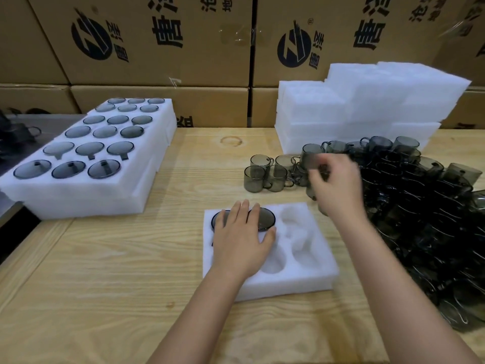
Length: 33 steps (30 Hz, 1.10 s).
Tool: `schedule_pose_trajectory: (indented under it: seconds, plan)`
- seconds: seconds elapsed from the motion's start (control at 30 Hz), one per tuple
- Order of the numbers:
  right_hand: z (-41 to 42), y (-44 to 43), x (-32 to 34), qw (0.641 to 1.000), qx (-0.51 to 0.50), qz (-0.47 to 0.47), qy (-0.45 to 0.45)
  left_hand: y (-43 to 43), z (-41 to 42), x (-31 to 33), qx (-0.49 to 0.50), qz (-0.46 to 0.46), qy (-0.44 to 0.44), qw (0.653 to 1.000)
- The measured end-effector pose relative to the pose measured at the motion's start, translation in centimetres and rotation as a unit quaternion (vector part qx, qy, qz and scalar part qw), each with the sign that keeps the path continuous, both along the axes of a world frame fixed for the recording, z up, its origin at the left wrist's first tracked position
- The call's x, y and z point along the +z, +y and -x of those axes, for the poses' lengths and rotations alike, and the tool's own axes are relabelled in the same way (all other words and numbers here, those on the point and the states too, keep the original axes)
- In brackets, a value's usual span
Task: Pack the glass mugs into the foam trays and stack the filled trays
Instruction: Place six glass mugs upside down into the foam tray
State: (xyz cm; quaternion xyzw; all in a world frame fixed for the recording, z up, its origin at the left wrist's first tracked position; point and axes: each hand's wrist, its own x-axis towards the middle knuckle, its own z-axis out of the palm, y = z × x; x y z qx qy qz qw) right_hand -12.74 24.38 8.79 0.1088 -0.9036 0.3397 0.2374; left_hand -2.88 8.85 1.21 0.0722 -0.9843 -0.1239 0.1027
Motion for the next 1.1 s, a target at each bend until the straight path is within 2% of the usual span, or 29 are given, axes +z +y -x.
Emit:
schedule_pose_trajectory:
  seconds: [0.07,0.13,0.2,0.27,0.5,0.6,0.7,0.8,0.9,1.0,1.1]
  plan:
    - [1.2,2.7,0.4,0.979,-0.141,-0.146,-0.003,0.0,-0.1,0.0,0.002,0.001,0.009,1.0]
    - [2.1,4.6,0.1,0.936,-0.221,-0.262,-0.076,0.0,-0.2,0.1,0.001,0.001,0.014,1.0]
    - [2.5,5.5,-0.4,0.898,-0.255,-0.332,-0.135,0.0,-0.2,0.2,-0.003,0.003,0.012,1.0]
    - [2.6,5.8,-0.9,0.889,-0.255,-0.349,-0.15,-0.1,-0.2,0.3,-0.006,0.002,0.005,1.0]
    - [2.7,6.4,-0.8,0.93,-0.192,-0.291,-0.117,-0.3,-0.1,0.5,-0.011,-0.001,-0.008,1.0]
    - [1.8,5.8,0.1,0.968,-0.117,-0.184,-0.122,-0.2,0.0,0.6,-0.009,-0.008,-0.009,1.0]
    - [0.7,4.4,1.2,0.99,-0.029,-0.082,-0.111,-0.2,-0.1,0.9,-0.009,-0.023,-0.012,1.0]
    - [-0.6,2.7,2.0,0.991,0.041,0.01,-0.123,0.1,-0.3,1.5,-0.037,-0.079,0.013,0.996]
    - [-1.6,0.9,1.8,0.968,0.107,0.121,-0.193,0.6,0.0,2.6,-0.103,-0.156,0.086,0.979]
    - [-2.3,-0.5,1.1,0.957,0.145,0.123,-0.219,1.2,0.9,3.6,-0.132,-0.174,0.115,0.969]
    - [-2.7,-1.2,0.7,0.965,0.143,0.088,-0.2,1.4,1.7,4.1,-0.127,-0.198,0.131,0.963]
